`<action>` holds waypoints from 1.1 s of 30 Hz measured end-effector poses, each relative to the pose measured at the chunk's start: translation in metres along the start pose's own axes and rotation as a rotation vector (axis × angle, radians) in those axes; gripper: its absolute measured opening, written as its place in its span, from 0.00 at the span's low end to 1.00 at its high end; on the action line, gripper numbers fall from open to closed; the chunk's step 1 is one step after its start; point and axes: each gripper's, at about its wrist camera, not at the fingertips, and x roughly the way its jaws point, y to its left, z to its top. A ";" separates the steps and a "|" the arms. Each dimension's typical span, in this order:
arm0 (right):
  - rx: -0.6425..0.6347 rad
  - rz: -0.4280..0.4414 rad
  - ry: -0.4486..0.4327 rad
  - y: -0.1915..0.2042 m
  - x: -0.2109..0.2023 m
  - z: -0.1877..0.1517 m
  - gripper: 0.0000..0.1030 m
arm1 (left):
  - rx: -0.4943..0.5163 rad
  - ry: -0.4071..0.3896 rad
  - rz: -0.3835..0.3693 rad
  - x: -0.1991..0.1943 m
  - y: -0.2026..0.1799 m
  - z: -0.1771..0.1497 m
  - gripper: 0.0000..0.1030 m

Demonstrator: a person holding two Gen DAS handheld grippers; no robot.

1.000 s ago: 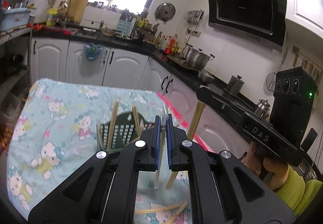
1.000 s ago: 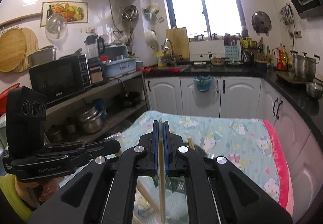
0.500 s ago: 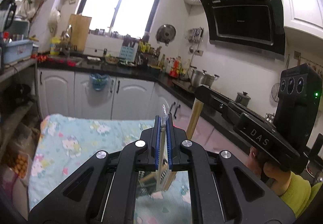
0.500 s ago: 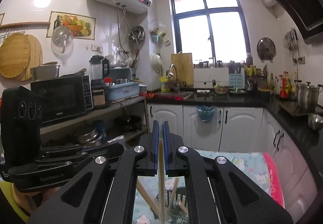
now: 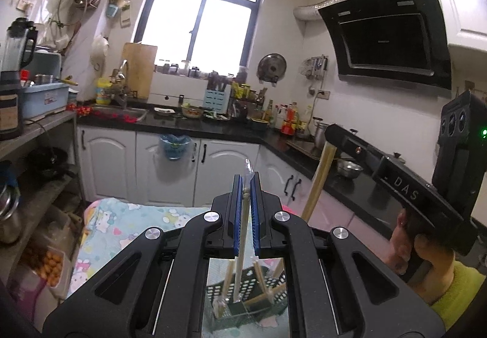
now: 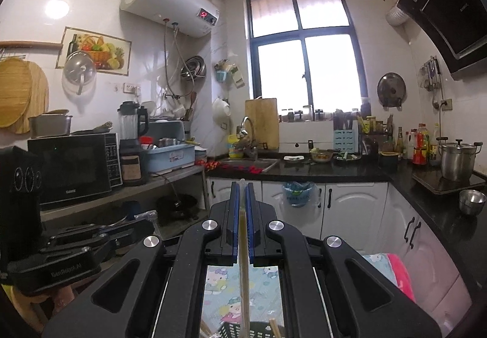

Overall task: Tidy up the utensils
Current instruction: 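Lower the held chopsticks into the caddy slots with both tools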

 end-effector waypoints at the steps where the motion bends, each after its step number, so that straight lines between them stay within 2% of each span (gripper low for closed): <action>1: 0.002 -0.003 0.000 -0.002 0.003 -0.002 0.04 | 0.004 0.001 0.006 0.004 0.000 -0.002 0.03; 16: -0.022 -0.012 0.024 -0.007 0.028 -0.051 0.04 | 0.035 0.067 0.045 0.045 0.001 -0.043 0.03; 26: -0.017 -0.020 0.083 -0.010 0.044 -0.089 0.05 | 0.009 0.117 0.049 0.062 0.014 -0.071 0.03; 33: -0.006 -0.036 0.154 -0.012 0.057 -0.117 0.05 | -0.016 0.164 0.044 0.072 0.022 -0.091 0.03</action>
